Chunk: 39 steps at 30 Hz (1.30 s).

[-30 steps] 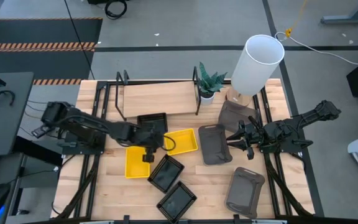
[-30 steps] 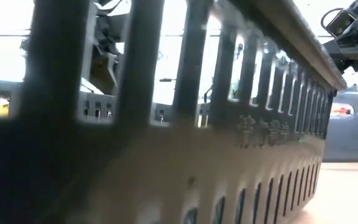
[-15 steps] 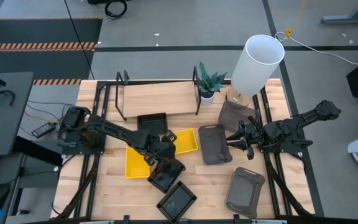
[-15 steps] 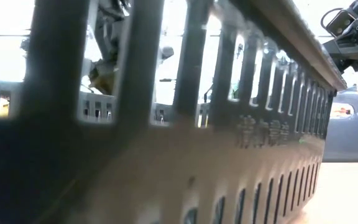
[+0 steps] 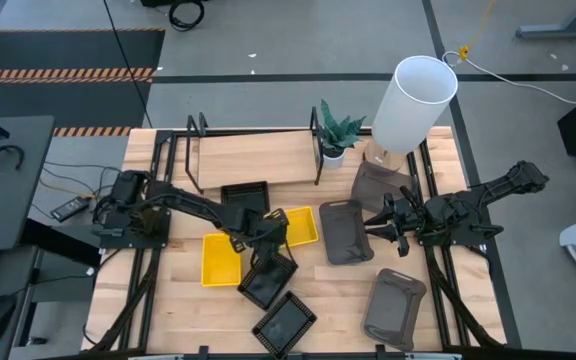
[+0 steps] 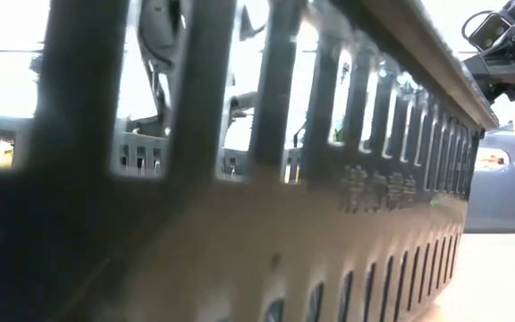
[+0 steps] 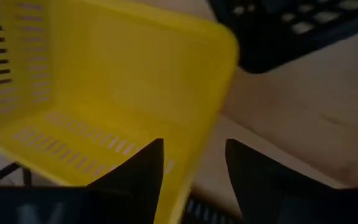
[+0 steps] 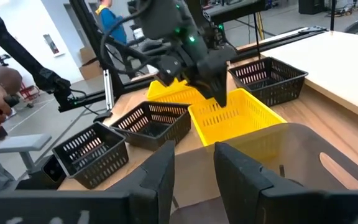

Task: Stack baskets on shelf by color
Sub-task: Stack the right yellow bin on the left yellow bins

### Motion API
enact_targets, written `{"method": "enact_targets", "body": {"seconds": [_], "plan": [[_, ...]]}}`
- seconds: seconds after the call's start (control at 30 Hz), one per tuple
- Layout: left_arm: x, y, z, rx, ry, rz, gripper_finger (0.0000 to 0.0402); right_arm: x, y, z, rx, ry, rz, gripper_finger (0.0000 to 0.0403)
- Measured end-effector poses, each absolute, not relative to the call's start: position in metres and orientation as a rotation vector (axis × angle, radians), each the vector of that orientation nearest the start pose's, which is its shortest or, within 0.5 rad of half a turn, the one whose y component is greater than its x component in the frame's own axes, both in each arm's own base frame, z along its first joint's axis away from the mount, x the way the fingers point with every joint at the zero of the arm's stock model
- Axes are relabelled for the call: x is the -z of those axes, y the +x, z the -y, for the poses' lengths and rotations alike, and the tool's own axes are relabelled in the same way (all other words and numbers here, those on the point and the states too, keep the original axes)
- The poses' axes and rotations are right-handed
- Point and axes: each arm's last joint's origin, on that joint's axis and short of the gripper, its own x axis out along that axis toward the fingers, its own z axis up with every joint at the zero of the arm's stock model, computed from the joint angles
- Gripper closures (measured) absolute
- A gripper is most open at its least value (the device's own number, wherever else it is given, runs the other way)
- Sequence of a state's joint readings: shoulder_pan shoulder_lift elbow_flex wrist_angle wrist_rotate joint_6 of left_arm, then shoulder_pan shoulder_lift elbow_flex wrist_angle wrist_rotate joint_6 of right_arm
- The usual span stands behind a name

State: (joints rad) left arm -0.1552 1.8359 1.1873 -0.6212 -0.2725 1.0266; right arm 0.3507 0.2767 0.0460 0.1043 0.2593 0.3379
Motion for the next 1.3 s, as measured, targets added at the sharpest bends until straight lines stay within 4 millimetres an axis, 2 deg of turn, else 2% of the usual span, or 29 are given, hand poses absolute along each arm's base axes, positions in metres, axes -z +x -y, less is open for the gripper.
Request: {"method": "enact_targets", "body": {"seconds": [0.27,0.57,0.7,0.83,1.1,1.3], "plan": [[-0.15,0.351,0.043,0.626,1.208,-1.222,0.0281,-0.167,0.109,-0.032,-0.072,0.304,-0.12,0.0284],[-0.152,0.351,0.045,0.621,1.209,-1.219,0.039,-0.168,0.109,-0.032,-0.074,0.307,-0.11,0.0284],[-0.154,0.349,0.049,0.627,1.218,-1.206,0.0391,-0.168,0.109,-0.032,-0.074,0.307,-0.11,0.0284],[-0.168,0.346,0.052,0.601,1.209,-1.173,0.0395,-0.169,0.109,-0.032,-0.075,0.308,-0.106,0.0284],[-0.207,0.333,0.05,0.487,1.121,-1.104,0.0396,-0.169,0.109,-0.032,-0.076,0.31,-0.1,0.0284],[-0.234,0.31,0.047,0.425,0.973,-1.127,0.0396,-0.169,0.109,-0.032,-0.076,0.311,-0.1,0.0284]]}}
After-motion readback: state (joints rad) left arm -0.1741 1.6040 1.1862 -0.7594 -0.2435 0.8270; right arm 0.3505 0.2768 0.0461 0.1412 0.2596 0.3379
